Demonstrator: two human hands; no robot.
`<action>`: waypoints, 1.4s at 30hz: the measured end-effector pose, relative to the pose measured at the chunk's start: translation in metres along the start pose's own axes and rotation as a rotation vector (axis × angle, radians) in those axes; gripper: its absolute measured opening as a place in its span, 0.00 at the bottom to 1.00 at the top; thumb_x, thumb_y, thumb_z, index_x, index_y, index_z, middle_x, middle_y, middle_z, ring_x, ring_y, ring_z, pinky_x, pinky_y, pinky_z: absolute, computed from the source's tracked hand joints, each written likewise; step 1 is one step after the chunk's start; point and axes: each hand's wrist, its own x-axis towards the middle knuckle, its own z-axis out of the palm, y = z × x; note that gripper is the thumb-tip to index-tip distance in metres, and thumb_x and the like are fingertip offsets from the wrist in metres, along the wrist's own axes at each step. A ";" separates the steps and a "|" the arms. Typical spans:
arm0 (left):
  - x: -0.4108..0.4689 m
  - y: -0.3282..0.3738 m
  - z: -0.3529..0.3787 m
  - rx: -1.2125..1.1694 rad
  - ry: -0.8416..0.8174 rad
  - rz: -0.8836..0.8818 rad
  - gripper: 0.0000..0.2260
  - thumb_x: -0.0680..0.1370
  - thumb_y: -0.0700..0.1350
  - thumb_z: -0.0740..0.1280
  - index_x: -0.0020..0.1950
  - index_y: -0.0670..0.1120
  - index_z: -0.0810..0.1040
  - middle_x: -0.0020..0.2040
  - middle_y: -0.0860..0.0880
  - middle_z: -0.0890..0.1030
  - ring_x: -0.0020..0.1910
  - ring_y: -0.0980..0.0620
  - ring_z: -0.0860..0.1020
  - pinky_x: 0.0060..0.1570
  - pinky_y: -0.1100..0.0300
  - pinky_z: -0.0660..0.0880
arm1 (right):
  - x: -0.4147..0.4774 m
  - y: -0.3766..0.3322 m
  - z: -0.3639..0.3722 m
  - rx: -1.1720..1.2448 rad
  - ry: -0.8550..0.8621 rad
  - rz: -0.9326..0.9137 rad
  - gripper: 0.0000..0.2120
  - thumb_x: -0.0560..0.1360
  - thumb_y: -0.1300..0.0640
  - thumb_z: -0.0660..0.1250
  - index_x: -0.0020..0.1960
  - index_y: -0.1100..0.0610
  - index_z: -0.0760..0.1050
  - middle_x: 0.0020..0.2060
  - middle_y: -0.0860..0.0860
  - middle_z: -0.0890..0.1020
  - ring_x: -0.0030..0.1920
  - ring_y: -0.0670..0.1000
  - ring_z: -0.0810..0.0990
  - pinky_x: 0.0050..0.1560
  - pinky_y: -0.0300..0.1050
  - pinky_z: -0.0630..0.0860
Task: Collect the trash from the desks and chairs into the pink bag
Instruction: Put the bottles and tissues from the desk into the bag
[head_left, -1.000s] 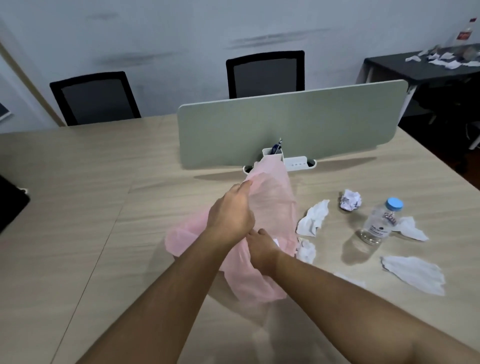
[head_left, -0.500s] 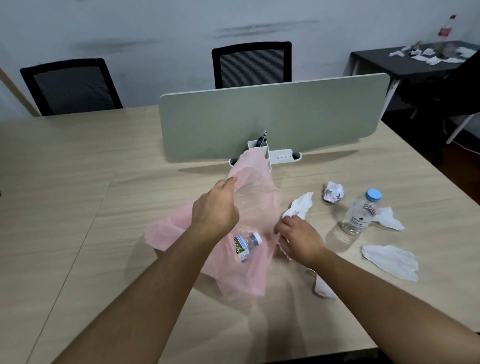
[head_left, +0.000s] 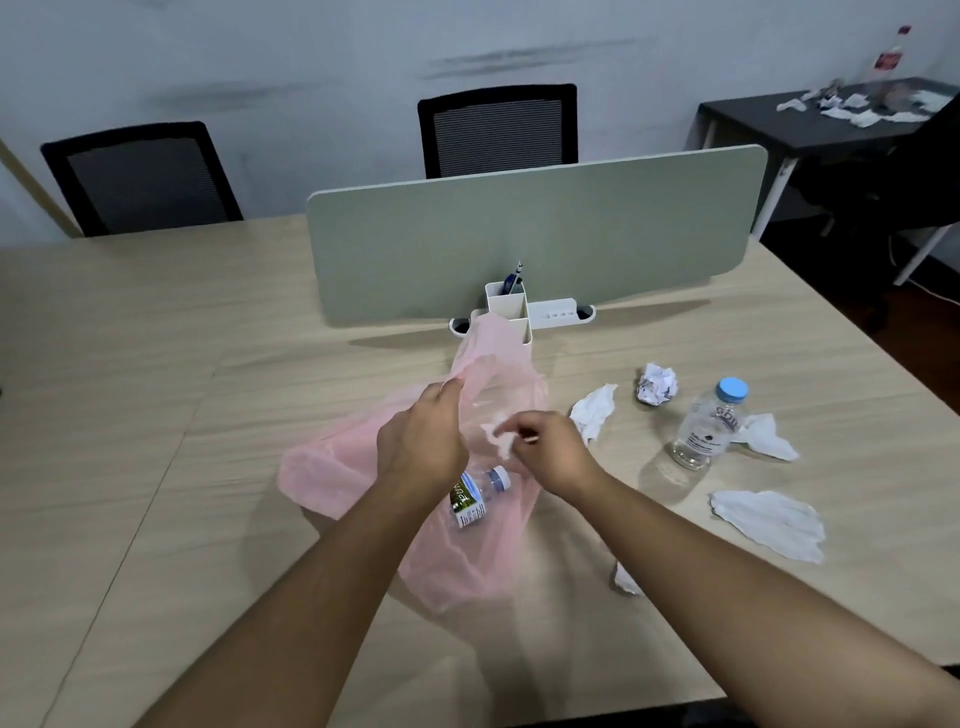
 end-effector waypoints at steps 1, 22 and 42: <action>-0.001 0.000 0.000 0.004 0.005 -0.004 0.28 0.76 0.38 0.60 0.75 0.54 0.60 0.70 0.53 0.68 0.58 0.43 0.76 0.51 0.54 0.72 | 0.003 -0.008 0.006 -0.017 -0.122 -0.007 0.18 0.72 0.70 0.64 0.59 0.57 0.80 0.58 0.54 0.80 0.54 0.50 0.79 0.53 0.32 0.71; -0.010 0.025 0.021 0.059 -0.071 0.032 0.23 0.76 0.43 0.60 0.71 0.50 0.64 0.68 0.52 0.70 0.54 0.41 0.78 0.48 0.53 0.72 | -0.093 0.109 -0.056 -0.553 -0.230 0.231 0.14 0.69 0.57 0.67 0.54 0.53 0.79 0.48 0.48 0.74 0.55 0.51 0.76 0.52 0.33 0.69; 0.017 0.004 -0.004 -0.015 0.063 -0.008 0.28 0.75 0.37 0.57 0.74 0.52 0.60 0.69 0.52 0.70 0.56 0.41 0.77 0.49 0.54 0.71 | 0.029 0.016 -0.020 0.195 0.034 0.143 0.10 0.71 0.66 0.71 0.52 0.61 0.81 0.46 0.51 0.82 0.48 0.49 0.80 0.51 0.38 0.77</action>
